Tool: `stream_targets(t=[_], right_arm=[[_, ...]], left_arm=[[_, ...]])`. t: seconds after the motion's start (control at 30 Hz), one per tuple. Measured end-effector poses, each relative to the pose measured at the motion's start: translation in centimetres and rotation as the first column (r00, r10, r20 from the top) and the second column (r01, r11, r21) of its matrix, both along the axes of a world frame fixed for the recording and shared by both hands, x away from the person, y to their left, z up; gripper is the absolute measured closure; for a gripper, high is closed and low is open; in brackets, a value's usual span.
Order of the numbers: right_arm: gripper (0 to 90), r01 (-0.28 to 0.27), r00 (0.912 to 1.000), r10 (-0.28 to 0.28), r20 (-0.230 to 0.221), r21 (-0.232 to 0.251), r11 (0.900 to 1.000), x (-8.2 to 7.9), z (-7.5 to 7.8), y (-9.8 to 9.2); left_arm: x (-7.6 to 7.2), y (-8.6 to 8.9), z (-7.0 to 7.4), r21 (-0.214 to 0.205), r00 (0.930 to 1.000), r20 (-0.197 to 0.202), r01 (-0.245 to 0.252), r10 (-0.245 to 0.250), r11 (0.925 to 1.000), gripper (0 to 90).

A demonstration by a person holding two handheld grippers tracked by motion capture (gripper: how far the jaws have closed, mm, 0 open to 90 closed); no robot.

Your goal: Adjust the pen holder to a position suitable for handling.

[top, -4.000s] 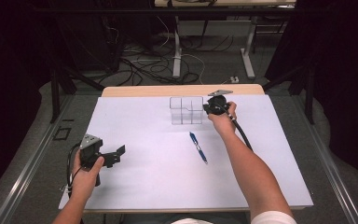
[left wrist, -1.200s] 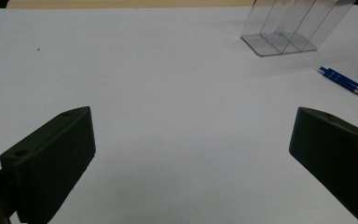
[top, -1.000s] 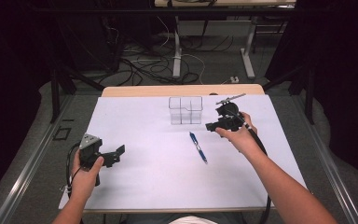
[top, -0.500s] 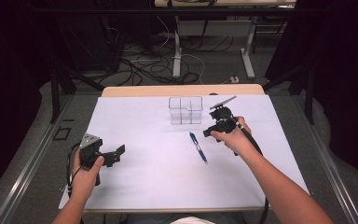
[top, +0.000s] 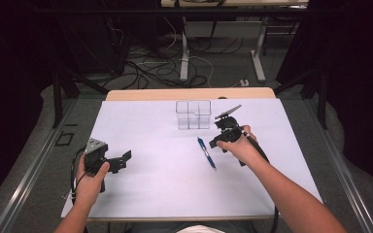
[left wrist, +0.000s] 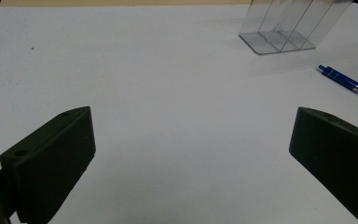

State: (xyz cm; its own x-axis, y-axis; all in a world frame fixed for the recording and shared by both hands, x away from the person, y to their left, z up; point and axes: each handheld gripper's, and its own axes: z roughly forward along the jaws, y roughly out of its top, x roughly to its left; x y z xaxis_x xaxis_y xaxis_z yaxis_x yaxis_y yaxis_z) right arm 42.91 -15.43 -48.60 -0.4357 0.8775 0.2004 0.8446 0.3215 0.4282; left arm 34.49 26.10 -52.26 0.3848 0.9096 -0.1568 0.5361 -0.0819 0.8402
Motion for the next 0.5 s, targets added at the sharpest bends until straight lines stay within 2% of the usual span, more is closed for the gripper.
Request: stream_targets(t=[0.1, 0.17, 0.3, 0.33, 0.37, 0.4, 0.43, 0.47, 0.5], right_arm=[[63.3, -0.012, 0.9999, 0.012, -0.011, -0.008, 0.9999, -0.1, -0.3, 0.0], [64.5, 0.012, 0.9995, -0.012, -0.028, -0.003, 0.9999, -0.2, -0.5, 0.3], [67.0, -0.005, 0.9999, 0.005, -0.014, -0.016, 0.9999, -0.2, -0.9, 0.5], [68.6, -0.006, 0.9996, 0.006, -0.027, -0.027, 0.9996, -0.2, -0.9, 0.6], [69.5, -0.004, 1.0000, 0.004, -0.007, -0.004, 1.0000, -0.2, -1.2, 0.7], [70.0, -0.016, 0.9985, 0.014, -0.053, -0.045, 0.9988, -0.2, -1.0, 0.7], [70.0, 0.002, 0.9999, -0.003, 0.011, 0.018, 0.9998, -0.2, -1.8, 0.9], [70.2, -0.003, 0.9999, 0.002, 0.015, 0.026, 0.9997, -0.2, -2.0, 1.0], [70.9, -0.005, 0.9987, 0.004, -0.052, -0.018, 0.9998, -0.2, -1.6, 1.1]], left_arm=[[0.0, 0.0, 0.0, -0.001, 1.0000, -0.002, -0.002, 0.002, 1.0000, 0.1], [0.0, 0.0, 0.0, -0.005, 1.0000, -0.004, -0.005, 0.005, 1.0000, 0.1], [0.2, 0.0, -0.1, -0.001, 1.0000, -0.007, 0.005, -0.005, 1.0000, 0.1], [0.2, 0.0, -0.2, -0.005, 1.0000, -0.006, 0.004, -0.004, 1.0000, 0.1], [0.2, 0.1, -0.2, -0.003, 0.9999, -0.008, 0.008, -0.008, 1.0000, 0.1], [0.2, 0.1, -0.2, -0.008, 0.9999, -0.009, 0.007, -0.007, 0.9999, 0.1], [0.2, 0.2, -0.2, -0.008, 0.9999, -0.010, 0.007, -0.007, 0.9999, 0.1], [0.2, 0.2, -0.2, -0.009, 0.9999, -0.011, 0.007, -0.007, 0.9999, 0.1], [0.3, 0.3, -0.2, -0.010, 1.0000, -0.010, 0.000, 0.000, 0.9999, 0.1]])
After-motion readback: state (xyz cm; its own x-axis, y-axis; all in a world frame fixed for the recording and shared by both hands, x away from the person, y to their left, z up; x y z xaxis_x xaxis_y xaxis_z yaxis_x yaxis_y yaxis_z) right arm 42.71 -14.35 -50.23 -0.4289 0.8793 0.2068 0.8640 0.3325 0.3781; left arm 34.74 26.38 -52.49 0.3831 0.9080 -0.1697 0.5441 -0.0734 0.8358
